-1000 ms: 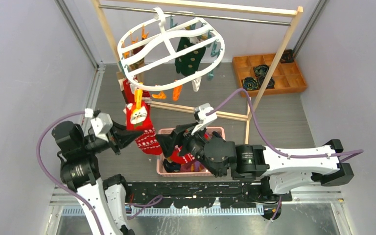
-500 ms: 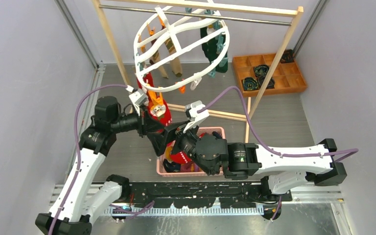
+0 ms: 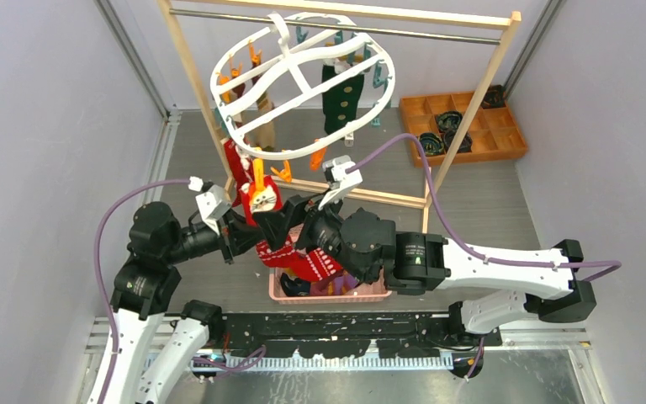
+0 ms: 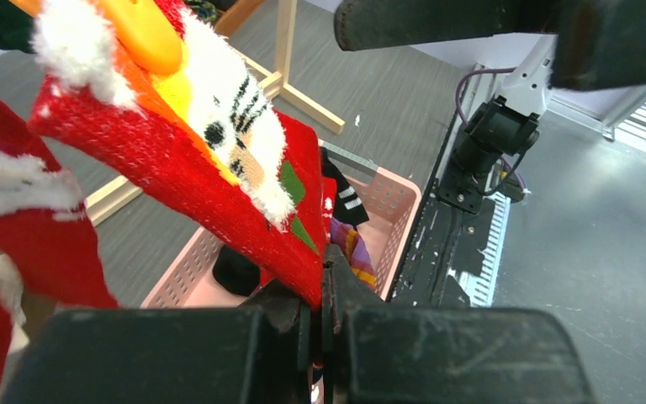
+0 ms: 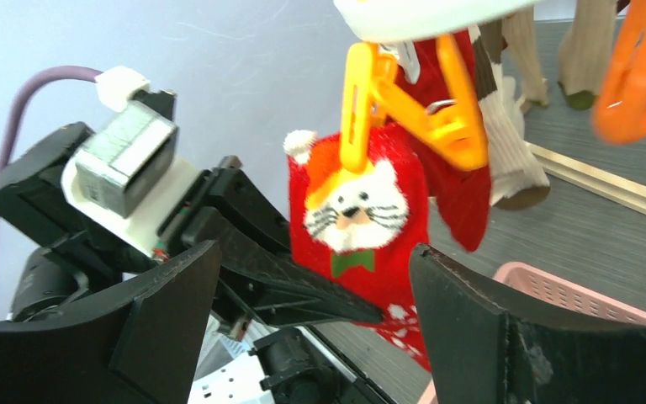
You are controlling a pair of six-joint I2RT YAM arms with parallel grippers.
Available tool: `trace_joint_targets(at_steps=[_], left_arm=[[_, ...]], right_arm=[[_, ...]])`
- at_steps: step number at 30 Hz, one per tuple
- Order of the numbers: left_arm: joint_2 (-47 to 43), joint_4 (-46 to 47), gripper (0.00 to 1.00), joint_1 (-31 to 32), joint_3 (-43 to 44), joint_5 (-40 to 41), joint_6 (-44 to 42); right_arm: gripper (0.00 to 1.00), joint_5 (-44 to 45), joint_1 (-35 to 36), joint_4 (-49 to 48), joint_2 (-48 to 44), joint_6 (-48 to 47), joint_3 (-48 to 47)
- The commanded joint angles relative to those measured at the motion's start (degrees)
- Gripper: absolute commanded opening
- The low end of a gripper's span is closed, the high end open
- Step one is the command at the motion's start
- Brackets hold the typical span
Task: Remove the socks clipped to the hanger
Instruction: Remove the sock from the hanger.
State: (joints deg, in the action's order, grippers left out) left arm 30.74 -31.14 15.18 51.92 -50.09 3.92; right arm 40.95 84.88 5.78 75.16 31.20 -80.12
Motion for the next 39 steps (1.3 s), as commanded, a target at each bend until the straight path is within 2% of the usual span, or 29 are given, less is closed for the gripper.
trace_joint_targets(at_steps=[1,6,18,29,39], left_arm=[[2.19,-0.64,0.0,0.29,2.28,-5.34,-0.52],[3.06,-0.03,0.0,0.29,4.48,-7.94,0.21],[4.88,2.74,0.0,0.3,8.63,-11.53,4.71],[4.82,3.79,0.0,0.29,11.39,-13.66,7.44],[4.02,3.83,0.0,0.29,12.28,-14.25,8.27]], right_arm=[[0.88,-7.43,-3.63,-3.55,0.08,3.63,-2.79],[0.88,-18.91,-9.53,-9.25,-1.19,8.01,-0.07],[0.88,-26.54,-15.37,-17.85,1.15,14.1,2.71],[0.86,-27.99,-16.85,-26.17,2.95,18.11,7.1],[0.85,-23.56,-16.85,-27.29,-3.11,16.94,13.7]])
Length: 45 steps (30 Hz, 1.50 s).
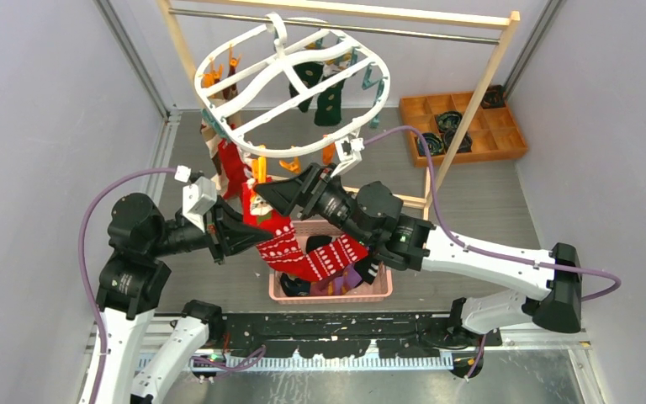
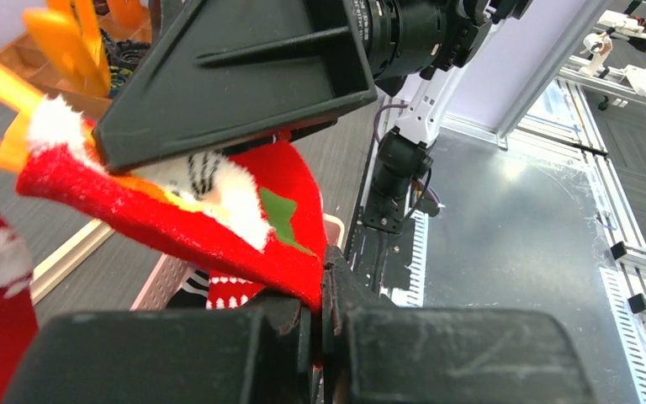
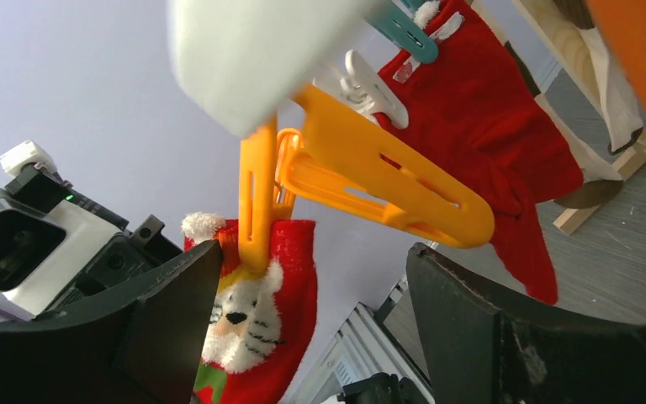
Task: Remove the socks clipped to the hanger
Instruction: Remove the sock from the hanger.
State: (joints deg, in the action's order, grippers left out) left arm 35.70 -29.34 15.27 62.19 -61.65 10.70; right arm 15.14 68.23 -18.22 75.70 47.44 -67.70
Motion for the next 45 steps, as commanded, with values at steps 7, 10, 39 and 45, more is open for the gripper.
trace_joint_targets(at_steps=[7,10,39,45], left_arm=[[-2.43,2.1,0.0,0.2,-0.61,-2.74,0.99],[-2.27,2.07,0.0,0.25,-1.27,-3.0,0.99],[-3.09,2.09,0.0,0.25,-0.74,-2.99,2.67],[-2.93,2.08,0.0,0.2,-1.1,-2.36,2.31]], right_arm=[[0.83,3.07,2.44,-10.0,-3.56,2.47,4.17],[0.83,2.5,2.66,-15.54,-2.65,5.4,6.12],[0.55,-2.3,-2.85,-31.8,7.1,18.78,0.8],[0.42,-2.05,-3.09,-32.74,6.39,19.7,1.92]])
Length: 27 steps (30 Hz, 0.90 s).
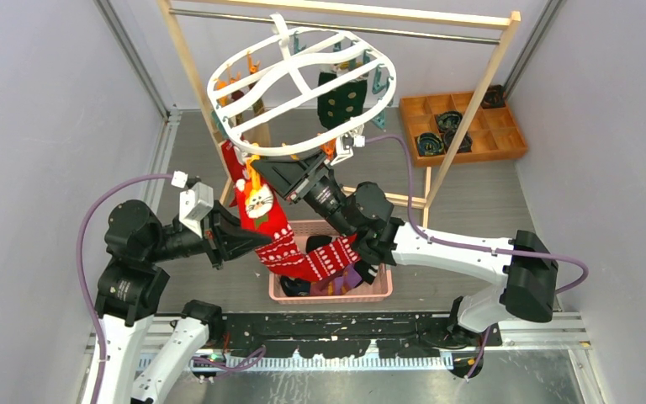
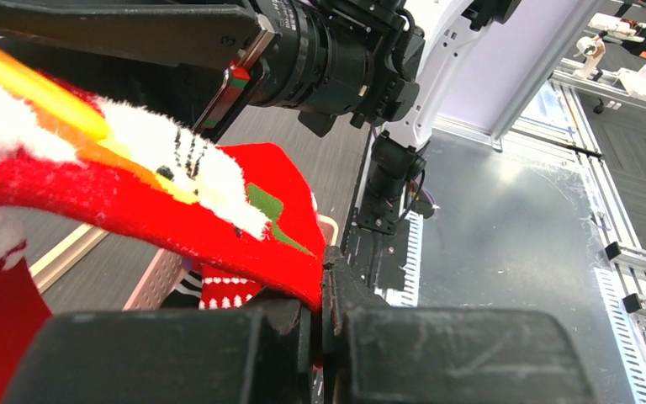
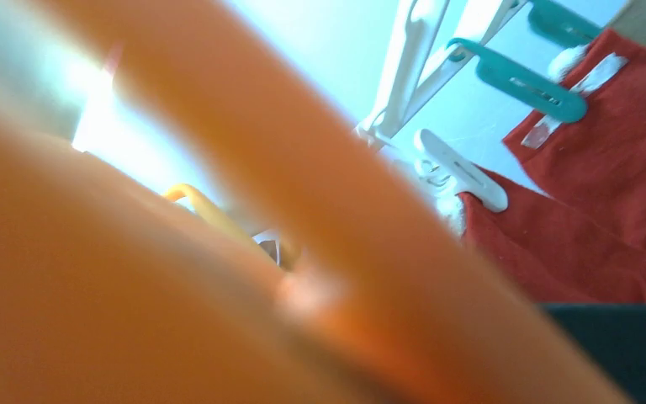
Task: Remove the socks clipped to the hanger
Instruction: Remove the sock from the hanger.
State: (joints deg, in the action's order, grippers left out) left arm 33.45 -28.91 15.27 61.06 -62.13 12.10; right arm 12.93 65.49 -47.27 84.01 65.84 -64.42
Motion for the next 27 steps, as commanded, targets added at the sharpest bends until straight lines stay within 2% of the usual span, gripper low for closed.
trace_joint_targets(at_steps=[1,8,10,11,12,14,15,16,22,27], left_arm=[[-0.82,1.65,0.0,0.21,-0.1,-1.86,0.91],[-0.97,0.02,0.0,0.21,-0.9,-1.62,-0.35],[-1.06,-0.46,0.0,0.21,-1.12,-1.67,-0.49],[-1.22,-0.46,0.0,0.22,-1.12,-1.84,-0.5],[-1.23,-0.45,0.0,0.2,-1.06,-1.83,-0.5],[-1.06,-0.52,0.0,0.23,-0.28,-1.89,-0.38],[-0.84,-0.46,0.0,0.26,0.31,-2.21,-0.2],[-0.68,-0.46,0.0,0.22,0.64,-2.54,-0.01],[-0.4,-0.06,0.0,0.22,0.57,-2.99,1.48],[-0.04,1.62,0.0,0.23,0.54,-3.11,3.72]], right_arm=[[0.38,0.29,-0.4,-3.86,-2.09,1.3,-1.1],[0.12,0.67,-0.69,-4.15,-3.05,1.59,-0.41],[0.11,0.65,-0.8,-4.23,-3.1,1.93,0.09],[0.13,0.45,-0.82,-4.19,-3.01,2.05,0.2],[0.22,0.26,-0.81,-3.89,-2.93,2.23,0.45],[0.5,-0.12,-0.81,-3.51,-2.72,2.65,1.24],[0.59,-0.23,-0.84,-3.78,-2.67,3.01,1.89],[0.63,-0.16,-0.87,-4.06,-2.67,3.3,2.53],[0.68,-0.39,-0.23,-5.42,-2.16,3.8,4.83],[0.68,-1.59,0.09,-11.77,1.22,6.46,4.66]])
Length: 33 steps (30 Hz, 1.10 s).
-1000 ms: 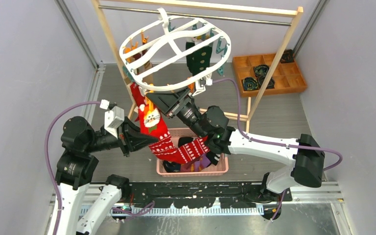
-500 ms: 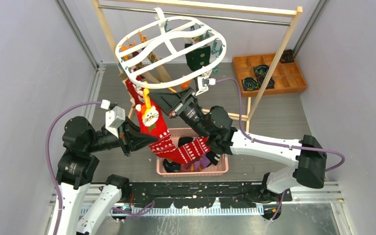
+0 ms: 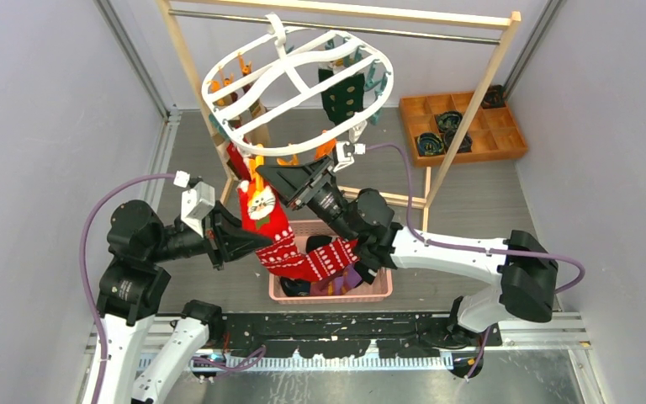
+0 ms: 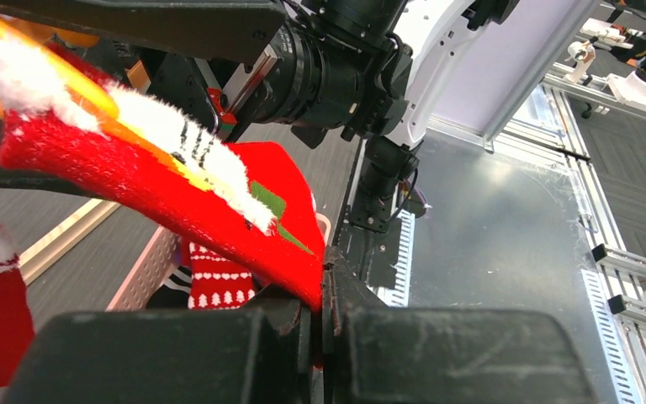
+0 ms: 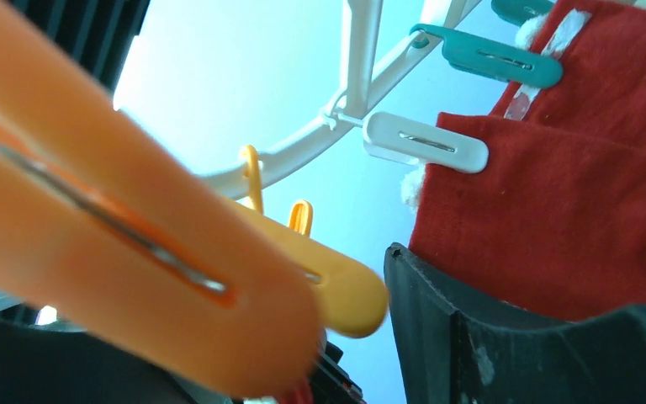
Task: Remove the socks clipped to the hanger
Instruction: Remove the sock from the hanger.
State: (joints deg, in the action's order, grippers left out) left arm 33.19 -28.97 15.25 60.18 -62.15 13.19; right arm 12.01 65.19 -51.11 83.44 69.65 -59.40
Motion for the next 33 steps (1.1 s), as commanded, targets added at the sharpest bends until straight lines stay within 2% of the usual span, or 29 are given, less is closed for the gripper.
trace_joint_targets(at_steps=[1,7,17,21,25,29,33], left_arm=[[0.3,1.7,0.0,0.29,1.53,-3.13,2.77],[-0.14,1.81,0.0,0.26,0.66,-3.13,2.87],[-0.66,-0.39,0.0,0.24,-0.88,-3.13,2.6],[-0.42,-2.19,0.0,0.26,-1.12,-3.35,1.56],[-0.56,-4.12,0.0,0.23,-1.04,-3.2,-0.09],[-0.66,-6.6,0.0,0.24,-0.87,-3.2,-2.02],[-0.81,-12.91,0.0,0.29,0.29,-3.5,-7.79]], right_arm=[[0.67,-0.76,0.4,-9.27,2.13,2.84,-0.6],[0.62,-3.32,0.29,-9.4,3.02,1.9,-5.44],[0.36,-3.64,-1.38,-9.38,4.63,3.55,-7.4],[0.23,-3.48,-1.75,-8.66,4.37,3.5,-7.17],[0.02,-3.18,-2.04,-6.84,4.06,3.39,-6.73],[0.01,-2.83,-2.32,-5.79,3.51,3.38,-5.86],[0.01,-2.39,-2.72,-4.55,1.97,2.86,-4.64]])
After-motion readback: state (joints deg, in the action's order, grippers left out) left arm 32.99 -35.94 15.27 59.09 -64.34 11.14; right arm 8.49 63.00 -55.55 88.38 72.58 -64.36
